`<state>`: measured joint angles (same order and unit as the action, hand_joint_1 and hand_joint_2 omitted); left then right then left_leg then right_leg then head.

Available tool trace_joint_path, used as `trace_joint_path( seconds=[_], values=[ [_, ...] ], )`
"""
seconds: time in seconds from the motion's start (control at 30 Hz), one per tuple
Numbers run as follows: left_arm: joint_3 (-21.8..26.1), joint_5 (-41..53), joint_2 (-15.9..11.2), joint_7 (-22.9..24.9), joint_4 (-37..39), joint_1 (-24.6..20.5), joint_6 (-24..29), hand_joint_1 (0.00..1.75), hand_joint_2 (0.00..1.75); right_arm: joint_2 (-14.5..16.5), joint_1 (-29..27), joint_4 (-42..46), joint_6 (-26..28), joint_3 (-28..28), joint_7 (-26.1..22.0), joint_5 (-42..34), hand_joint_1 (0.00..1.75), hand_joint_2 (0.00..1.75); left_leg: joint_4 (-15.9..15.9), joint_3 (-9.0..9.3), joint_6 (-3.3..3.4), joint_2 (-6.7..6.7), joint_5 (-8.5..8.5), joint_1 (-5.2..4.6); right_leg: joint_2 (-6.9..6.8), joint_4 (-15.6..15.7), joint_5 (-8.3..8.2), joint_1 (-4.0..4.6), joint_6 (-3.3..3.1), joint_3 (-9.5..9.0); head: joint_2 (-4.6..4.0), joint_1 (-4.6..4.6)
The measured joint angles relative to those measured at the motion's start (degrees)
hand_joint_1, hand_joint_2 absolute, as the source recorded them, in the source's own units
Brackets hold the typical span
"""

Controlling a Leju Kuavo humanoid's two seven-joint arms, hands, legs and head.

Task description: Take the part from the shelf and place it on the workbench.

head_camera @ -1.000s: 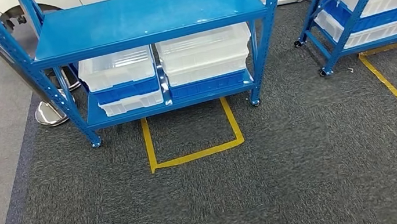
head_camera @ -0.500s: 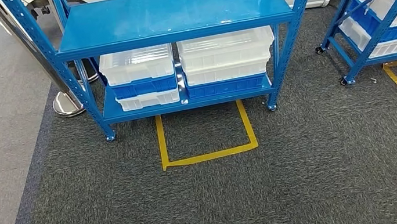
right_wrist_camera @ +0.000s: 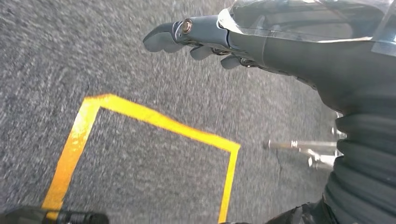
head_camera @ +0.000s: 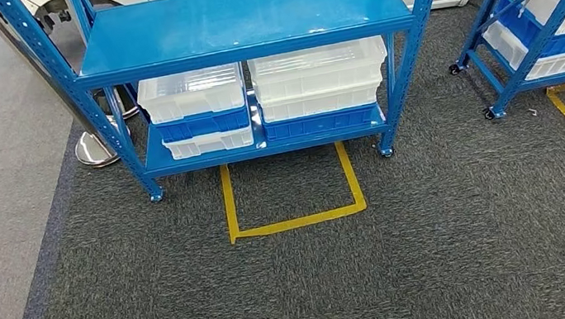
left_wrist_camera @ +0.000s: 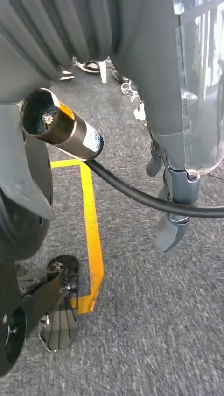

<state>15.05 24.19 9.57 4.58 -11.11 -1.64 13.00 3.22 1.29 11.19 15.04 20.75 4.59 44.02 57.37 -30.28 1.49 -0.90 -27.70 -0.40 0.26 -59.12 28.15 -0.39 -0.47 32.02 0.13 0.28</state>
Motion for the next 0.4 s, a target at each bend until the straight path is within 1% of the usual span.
trace_joint_path(
  seconds=[0.03,0.17,0.4],
  values=[
    [-0.3,-0.8,-0.2,0.0,-0.2,0.3,-0.4,0.0,1.75,0.0,-0.3,0.2,-0.5,-0.4,0.0,-1.4,0.0,1.75,0.0,0.01,-0.06,0.0,-0.01,0.0,0.0,0.0,0.01,0.0,-0.01,0.0,0.0,0.0],
    [-1.8,-4.1,-1.4,-0.6,-1.1,1.6,-2.1,0.0,0.0,-0.3,-1.4,1.3,-2.5,-2.4,-0.6,-7.4,0.0,1.75,0.0,0.03,-0.09,0.0,-0.01,0.0,-0.01,0.0,0.01,-0.02,-0.01,0.0,0.0,-0.01],
    [-4.8,-9.5,-3.3,-1.6,-3.3,3.7,-4.9,0.0,0.0,-0.8,-3.4,3.5,-5.8,-6.5,-1.6,-17.2,0.0,1.75,0.0,-0.01,-0.09,0.0,-0.09,-0.06,-0.01,0.0,0.02,-0.05,0.01,-0.05,0.0,0.0]
  ],
)
